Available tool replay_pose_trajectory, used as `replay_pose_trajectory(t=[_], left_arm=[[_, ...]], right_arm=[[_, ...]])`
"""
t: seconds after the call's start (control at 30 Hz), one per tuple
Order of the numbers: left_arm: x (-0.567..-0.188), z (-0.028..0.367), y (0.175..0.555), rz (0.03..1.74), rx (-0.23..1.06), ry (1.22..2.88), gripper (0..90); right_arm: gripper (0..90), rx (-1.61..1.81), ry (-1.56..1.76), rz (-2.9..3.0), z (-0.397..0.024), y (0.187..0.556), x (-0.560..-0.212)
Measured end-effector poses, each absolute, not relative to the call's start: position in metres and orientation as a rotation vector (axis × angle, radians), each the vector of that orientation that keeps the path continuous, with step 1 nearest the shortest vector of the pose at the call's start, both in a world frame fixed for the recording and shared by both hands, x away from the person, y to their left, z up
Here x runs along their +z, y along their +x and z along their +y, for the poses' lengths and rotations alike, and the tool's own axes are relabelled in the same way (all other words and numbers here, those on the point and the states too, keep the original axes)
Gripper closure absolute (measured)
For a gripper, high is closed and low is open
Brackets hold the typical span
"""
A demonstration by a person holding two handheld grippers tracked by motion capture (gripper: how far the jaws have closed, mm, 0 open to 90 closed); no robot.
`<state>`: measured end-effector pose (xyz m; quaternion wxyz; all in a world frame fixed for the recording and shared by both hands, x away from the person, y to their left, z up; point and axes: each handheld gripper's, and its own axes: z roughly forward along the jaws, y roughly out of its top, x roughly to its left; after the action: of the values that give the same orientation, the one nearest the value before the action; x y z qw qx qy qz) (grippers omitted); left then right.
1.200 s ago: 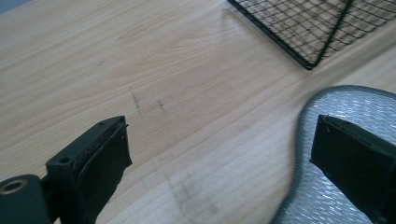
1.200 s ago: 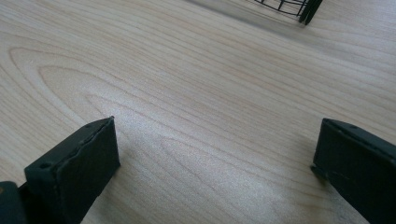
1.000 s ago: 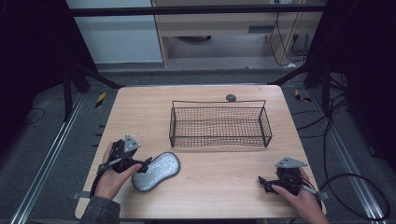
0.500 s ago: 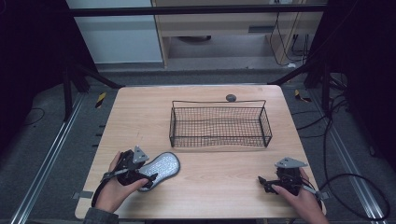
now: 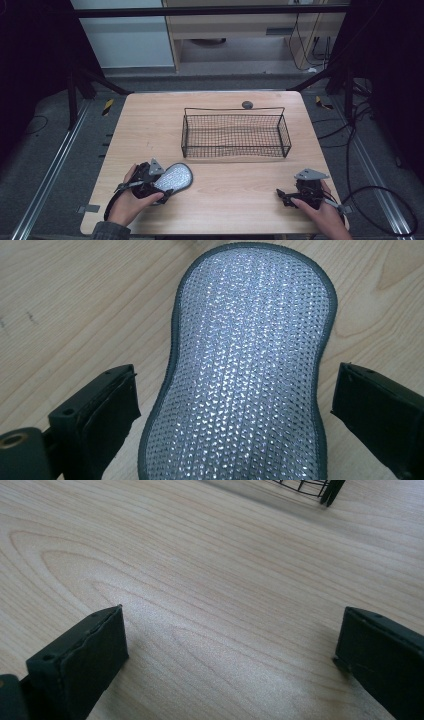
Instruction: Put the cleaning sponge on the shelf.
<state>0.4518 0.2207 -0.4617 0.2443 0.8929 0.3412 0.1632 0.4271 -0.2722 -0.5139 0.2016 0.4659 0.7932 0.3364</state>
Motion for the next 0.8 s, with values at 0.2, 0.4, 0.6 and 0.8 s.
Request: replay_pose_trajectory(t=[0.2,0.4,0.6,0.8], left_arm=[[-0.467,0.216,0.464,0.893,0.407,2.437,3.7],[-0.475,0.214,0.469,0.878,0.392,2.487,3.5],[-0.48,0.215,0.472,0.886,0.35,2.493,1.7],[-0.486,0.212,0.473,0.88,0.313,2.535,2.0]], right_arm=[[0.3,0.94,1.301,2.216,-0.272,0.427,-0.514],[0.3,0.941,1.301,2.216,-0.272,0.427,-0.514],[0.4,0.94,1.301,2.215,-0.272,0.427,-0.514],[0.4,0.94,1.301,2.216,-0.272,0.427,-0.514]])
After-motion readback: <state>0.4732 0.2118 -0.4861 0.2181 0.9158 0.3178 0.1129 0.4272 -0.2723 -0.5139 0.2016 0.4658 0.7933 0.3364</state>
